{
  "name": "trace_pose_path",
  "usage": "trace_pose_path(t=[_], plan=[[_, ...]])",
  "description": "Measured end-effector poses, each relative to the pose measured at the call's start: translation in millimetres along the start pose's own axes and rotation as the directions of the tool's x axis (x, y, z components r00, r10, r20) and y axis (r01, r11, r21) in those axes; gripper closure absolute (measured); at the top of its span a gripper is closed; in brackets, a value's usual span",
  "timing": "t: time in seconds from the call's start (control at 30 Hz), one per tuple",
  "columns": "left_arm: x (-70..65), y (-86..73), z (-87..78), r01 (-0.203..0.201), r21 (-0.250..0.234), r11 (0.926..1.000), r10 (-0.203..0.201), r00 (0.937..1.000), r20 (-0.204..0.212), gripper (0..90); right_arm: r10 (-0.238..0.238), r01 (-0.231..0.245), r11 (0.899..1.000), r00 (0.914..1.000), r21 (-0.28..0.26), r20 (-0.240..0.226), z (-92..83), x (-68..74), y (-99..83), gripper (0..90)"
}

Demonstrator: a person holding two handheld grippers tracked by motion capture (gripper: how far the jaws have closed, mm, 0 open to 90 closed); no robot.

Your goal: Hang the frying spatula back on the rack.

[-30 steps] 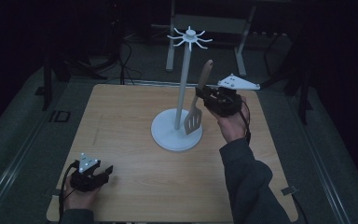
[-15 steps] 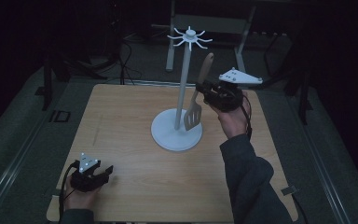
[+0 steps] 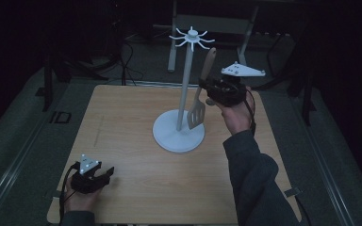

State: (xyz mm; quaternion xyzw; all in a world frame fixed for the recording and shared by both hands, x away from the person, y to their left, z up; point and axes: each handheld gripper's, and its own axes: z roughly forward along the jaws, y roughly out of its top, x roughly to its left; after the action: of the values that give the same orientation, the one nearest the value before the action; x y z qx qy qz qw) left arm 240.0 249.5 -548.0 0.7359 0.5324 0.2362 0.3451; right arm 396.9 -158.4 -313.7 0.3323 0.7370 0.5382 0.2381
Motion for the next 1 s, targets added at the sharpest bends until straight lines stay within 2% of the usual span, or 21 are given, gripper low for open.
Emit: trace_pose_path(t=[0.17, 1.0], plan=[[0.0, 0.0, -0.2, 0.001, 0.000, 1.0000, -0.001, 1.0000, 0.000, 44.3, -0.001, 0.000, 1.000, 1.0000, 0.019, 0.006, 3.5, -1.1, 1.8, 74.9], [0.5, 0.0, -0.4, 0.003, -0.003, 1.0000, -0.003, 1.0000, 0.000, 44.3, -0.003, 0.005, 0.997, 0.9996, 0.074, -0.027, 15.8, -6.0, 13.6, 74.8]])
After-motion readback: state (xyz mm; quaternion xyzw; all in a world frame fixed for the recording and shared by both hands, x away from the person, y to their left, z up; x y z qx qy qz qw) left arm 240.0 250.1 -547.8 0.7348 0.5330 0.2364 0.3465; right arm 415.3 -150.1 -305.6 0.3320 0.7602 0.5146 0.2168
